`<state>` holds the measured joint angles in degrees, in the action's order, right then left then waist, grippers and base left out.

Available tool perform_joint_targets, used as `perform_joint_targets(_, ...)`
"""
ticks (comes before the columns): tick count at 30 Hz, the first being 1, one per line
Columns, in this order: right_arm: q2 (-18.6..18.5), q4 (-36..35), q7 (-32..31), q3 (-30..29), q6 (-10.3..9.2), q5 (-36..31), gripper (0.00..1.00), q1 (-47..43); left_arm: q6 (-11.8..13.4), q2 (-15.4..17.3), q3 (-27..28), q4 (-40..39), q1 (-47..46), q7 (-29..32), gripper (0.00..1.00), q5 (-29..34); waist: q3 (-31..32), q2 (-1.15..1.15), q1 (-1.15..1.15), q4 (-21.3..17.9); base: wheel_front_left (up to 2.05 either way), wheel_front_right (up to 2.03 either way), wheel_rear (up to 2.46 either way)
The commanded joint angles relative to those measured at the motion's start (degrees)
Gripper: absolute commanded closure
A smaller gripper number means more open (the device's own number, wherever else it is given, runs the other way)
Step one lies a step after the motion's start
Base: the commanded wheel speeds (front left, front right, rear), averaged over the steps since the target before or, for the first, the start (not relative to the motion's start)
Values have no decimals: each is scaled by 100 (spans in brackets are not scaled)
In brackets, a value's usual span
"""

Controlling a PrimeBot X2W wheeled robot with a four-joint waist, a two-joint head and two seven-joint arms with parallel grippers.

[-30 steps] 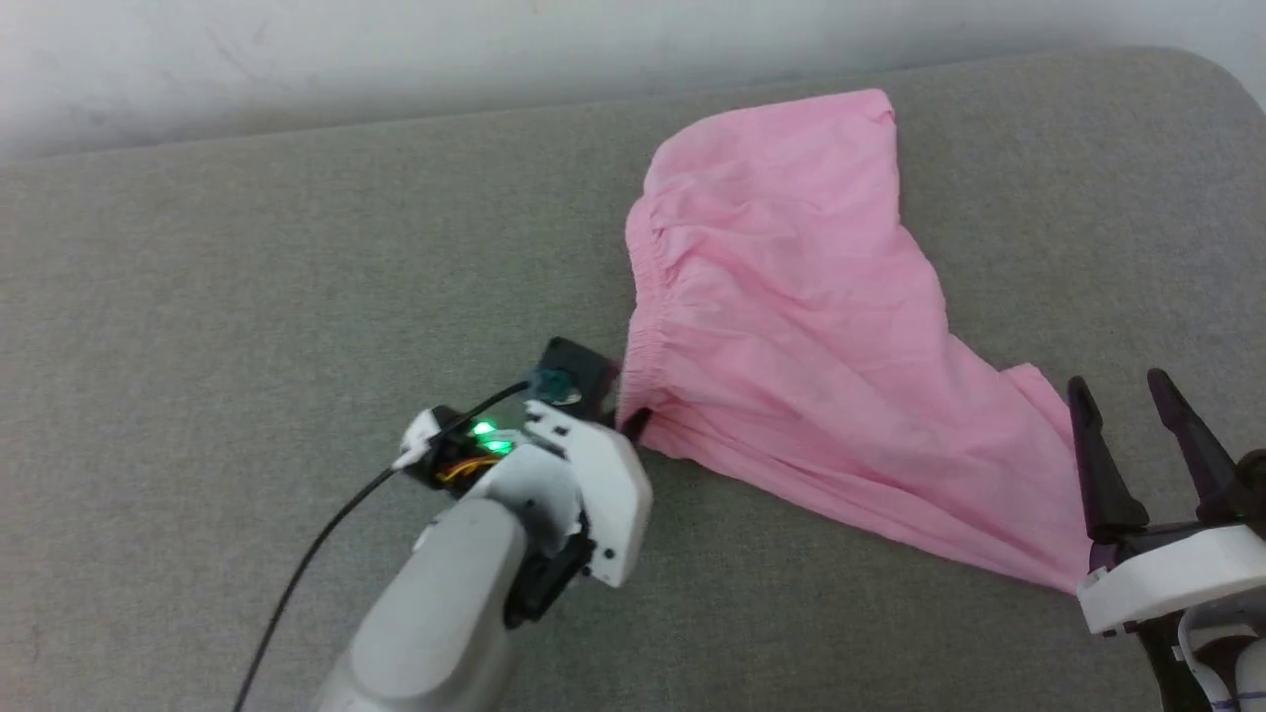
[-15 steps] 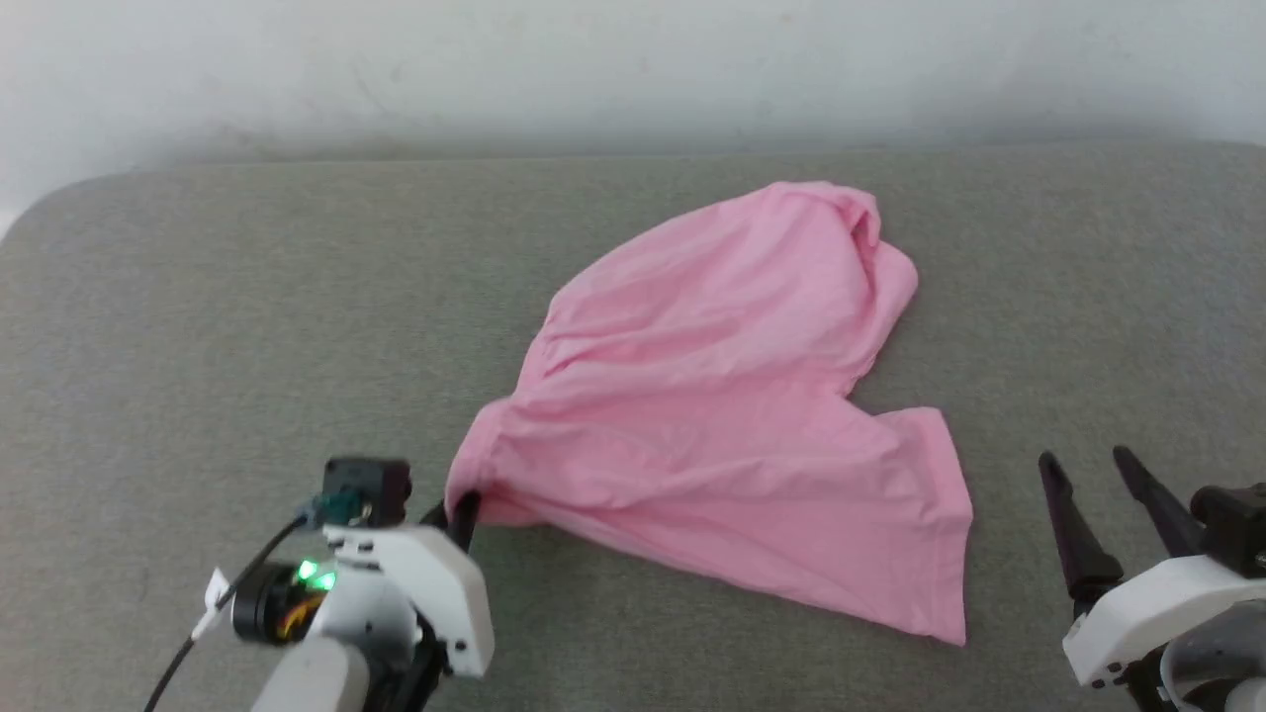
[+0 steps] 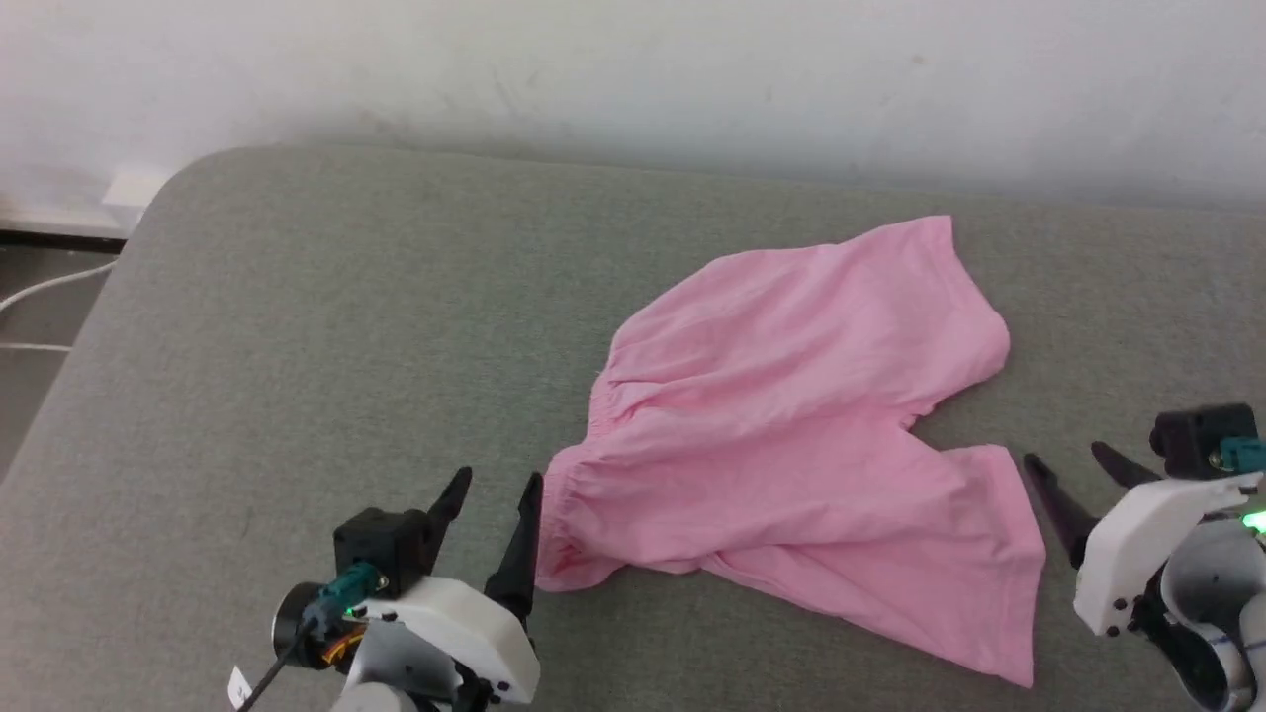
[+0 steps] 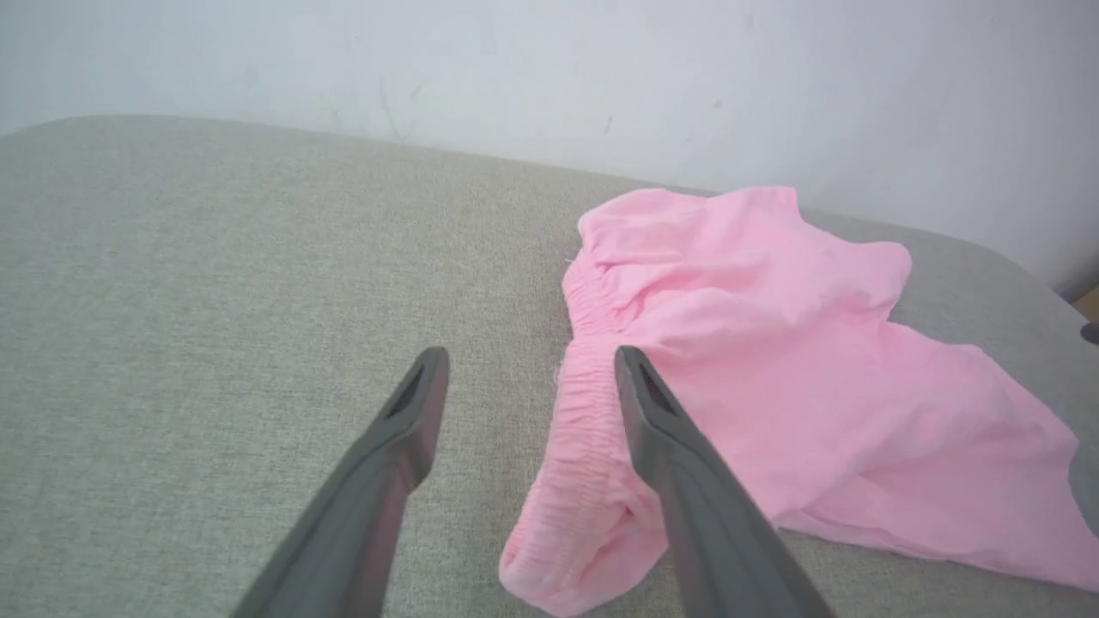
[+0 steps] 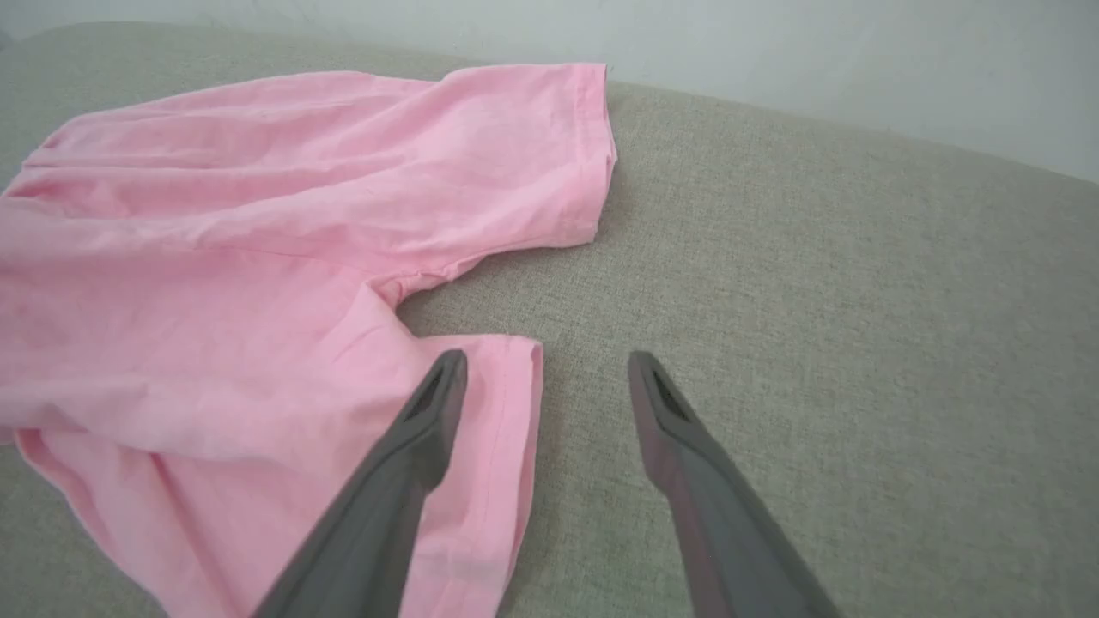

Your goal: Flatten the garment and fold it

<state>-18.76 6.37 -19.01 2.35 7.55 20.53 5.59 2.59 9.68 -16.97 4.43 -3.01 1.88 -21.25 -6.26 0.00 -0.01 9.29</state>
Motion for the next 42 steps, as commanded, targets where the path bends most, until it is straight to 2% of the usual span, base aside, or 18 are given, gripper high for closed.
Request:
perform_joint_targets(1,-78,142,-148,58,-6,73,0,190,-22,-23,3,26,-72,-245,0,90,-6,0,1,159,0,0,0)
perform_joint_targets(7,-471,837,-784,551,-6,306,0,715,-68,-157,-43,263,-156,-1182,0,232,-113,0,1,467,0,0,0)
perform_joint_targets(16,-749,1636,-681,1169,-6,283,0,1074,-106,-304,-196,727,-254,-1448,0,254,-307,0,1,758,0,0,0)
perform_joint_targets(18,-779,1779,-724,1382,-6,368,100,1079,-103,-317,-213,784,-287,-1469,0,257,-326,0,1,780,0,0,0)
perform_joint_targets(23,-923,1907,-341,1502,-6,415,100,1234,-80,-319,-202,903,-340,-1516,0,252,-301,0,1,733,0,0,0)
perform_joint_targets(28,-936,1850,-53,1049,-6,517,100,1369,-80,-295,-205,975,-339,-1555,0,252,-145,0,1,597,0,0,0)
perform_joint_targets(34,-1128,1508,-461,372,-6,500,100,1251,-99,-303,-251,964,-340,-1585,0,243,-131,0,1,502,0,0,0)
perform_joint_targets(39,-1313,1464,-866,154,-6,333,100,1401,-136,-334,-349,968,-451,-1596,0,267,-336,0,1,571,0,0,0)
perform_joint_targets(42,-1431,1709,-802,209,-6,126,100,1683,-154,-366,-403,992,-531,-1606,0,273,-454,0,1,659,0,0,0)
